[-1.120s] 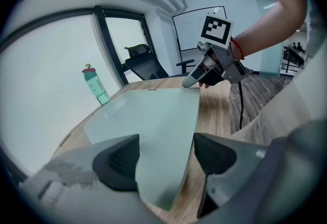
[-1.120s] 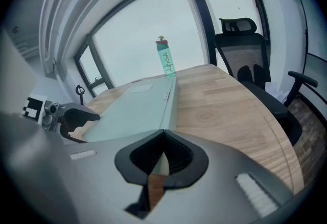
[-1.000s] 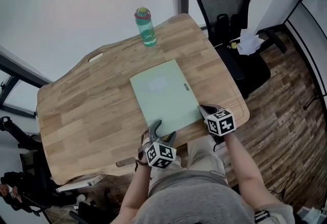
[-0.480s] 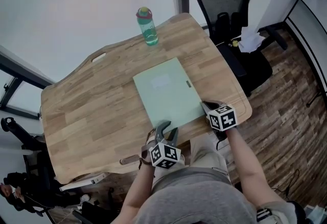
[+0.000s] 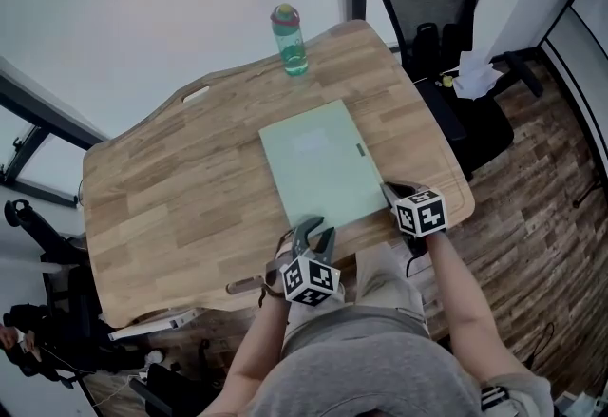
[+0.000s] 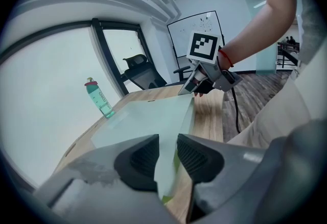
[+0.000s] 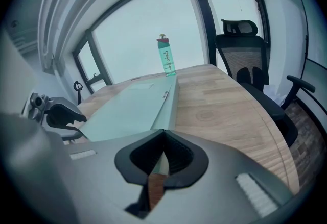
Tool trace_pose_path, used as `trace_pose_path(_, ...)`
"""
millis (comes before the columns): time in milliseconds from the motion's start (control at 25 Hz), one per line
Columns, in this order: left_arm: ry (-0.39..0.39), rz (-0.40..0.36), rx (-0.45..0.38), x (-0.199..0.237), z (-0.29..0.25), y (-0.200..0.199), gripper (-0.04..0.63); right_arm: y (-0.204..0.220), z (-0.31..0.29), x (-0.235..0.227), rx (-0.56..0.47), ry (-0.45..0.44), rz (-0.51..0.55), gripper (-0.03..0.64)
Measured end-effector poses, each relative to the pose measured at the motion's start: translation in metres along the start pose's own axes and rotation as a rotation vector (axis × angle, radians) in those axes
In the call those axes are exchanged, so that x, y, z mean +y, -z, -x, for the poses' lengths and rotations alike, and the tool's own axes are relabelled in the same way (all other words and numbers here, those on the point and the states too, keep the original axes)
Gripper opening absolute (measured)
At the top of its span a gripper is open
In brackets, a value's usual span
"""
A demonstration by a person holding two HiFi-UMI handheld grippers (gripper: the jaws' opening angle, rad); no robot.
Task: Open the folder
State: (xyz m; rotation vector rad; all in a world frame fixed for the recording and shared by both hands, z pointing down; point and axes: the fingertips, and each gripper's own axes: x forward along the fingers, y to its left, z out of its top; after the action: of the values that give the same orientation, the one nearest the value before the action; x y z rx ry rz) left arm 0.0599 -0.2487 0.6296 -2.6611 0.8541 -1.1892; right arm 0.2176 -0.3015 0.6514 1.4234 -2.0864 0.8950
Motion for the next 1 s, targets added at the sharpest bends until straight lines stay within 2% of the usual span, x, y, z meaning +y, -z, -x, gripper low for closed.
trace_pose_path(240, -0.014, 0.007, -0.010, 0.003, 0.008, 0.002, 0.110, 0.002, -0.001, 0.005, 0.006, -0.012, 0.004, 0.005)
trace_pose_path(440, -0.009, 0.142, -0.037, 0.013, 0.026, 0.010, 0.086, 0.002, -0.002, 0.006, 0.012, -0.009, -0.015, 0.005)
trace_pose_path(520, -0.014, 0.169, -0.048, 0.015, 0.035, 0.014, 0.083, 0.002, -0.001, 0.006, 0.011, 0.002, -0.018, 0.005)
trace_pose_path(640, -0.045, 0.199, -0.054, 0.017, 0.045, 0.020, 0.073, 0.001, -0.001, 0.006, 0.008, 0.019, -0.023, 0.005)
trace_pose_path(1000, -0.129, 0.364, -0.080, 0.032, 0.072, 0.045, 0.042, -0.001, -0.001, 0.006, -0.022, 0.087, -0.031, 0.005)
